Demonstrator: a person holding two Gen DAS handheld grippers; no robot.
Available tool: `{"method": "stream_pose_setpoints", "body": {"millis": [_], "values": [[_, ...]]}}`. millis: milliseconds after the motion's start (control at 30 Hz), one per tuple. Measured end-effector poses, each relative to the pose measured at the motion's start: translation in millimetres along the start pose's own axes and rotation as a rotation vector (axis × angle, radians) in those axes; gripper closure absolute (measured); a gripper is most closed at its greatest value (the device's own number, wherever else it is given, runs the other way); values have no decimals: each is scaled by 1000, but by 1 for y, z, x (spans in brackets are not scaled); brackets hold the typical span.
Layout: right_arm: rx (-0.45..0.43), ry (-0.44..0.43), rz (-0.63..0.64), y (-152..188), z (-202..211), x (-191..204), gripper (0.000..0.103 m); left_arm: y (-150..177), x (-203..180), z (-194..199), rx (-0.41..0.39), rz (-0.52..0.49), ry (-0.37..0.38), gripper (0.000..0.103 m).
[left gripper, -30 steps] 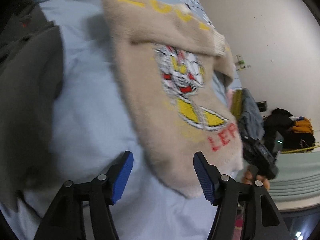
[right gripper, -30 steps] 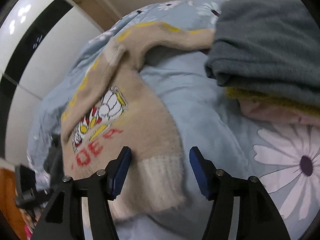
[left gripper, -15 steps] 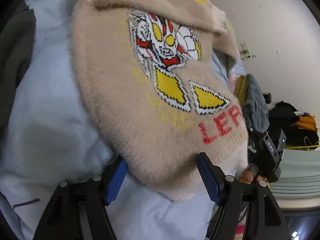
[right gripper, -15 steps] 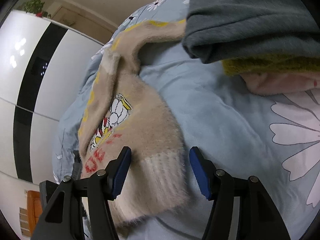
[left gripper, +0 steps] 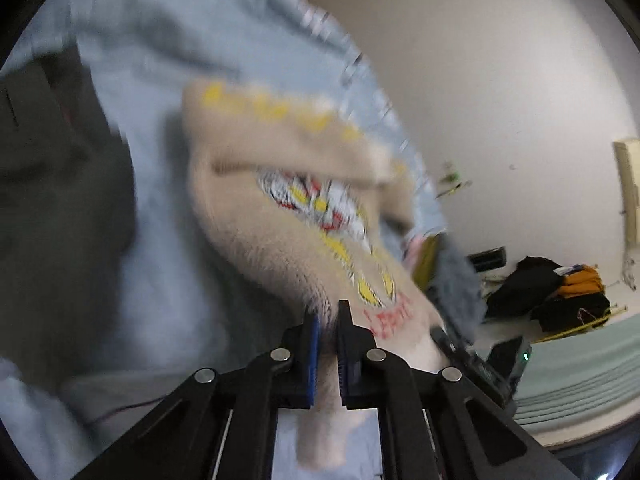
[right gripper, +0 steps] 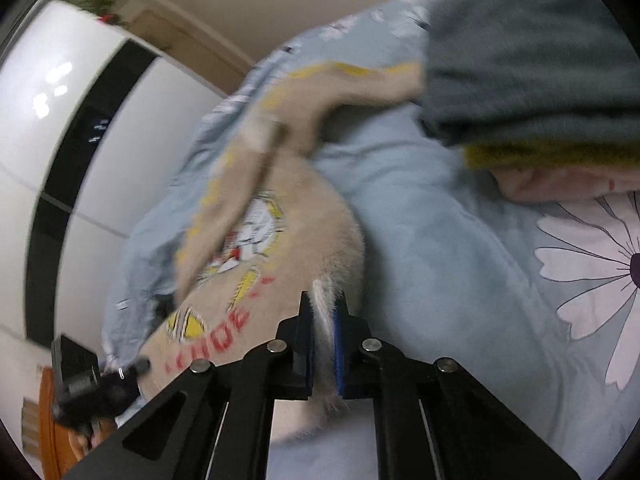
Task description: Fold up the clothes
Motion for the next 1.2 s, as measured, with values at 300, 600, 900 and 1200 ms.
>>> {"method": "stream_pose_setpoints", "body": {"millis": [300, 600, 900, 1200], "values": [[47, 49, 110, 49, 15, 15, 96, 49, 59, -16, 225, 24, -100, 94], [98, 78, -29, 71, 2, -27, 93, 37, 58, 5, 142, -79, -162, 85], [15, 204, 123, 5, -11, 7, 90, -9, 22, -18, 22, -311, -300, 56], [88, 203, 81, -8, -76, 4, 77, -40, -26, -149, 0, -782, -559, 40]]}}
Point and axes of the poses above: each gripper's, at about its wrist camera, not at the fingertips, and z roughly against the way its jaws point, x to its left, y to its underside, the point moved 7 cm from there along -z, roughly the way its jaws point, and after that the axes turned 3 degrees about z, right-handed, at the moved point
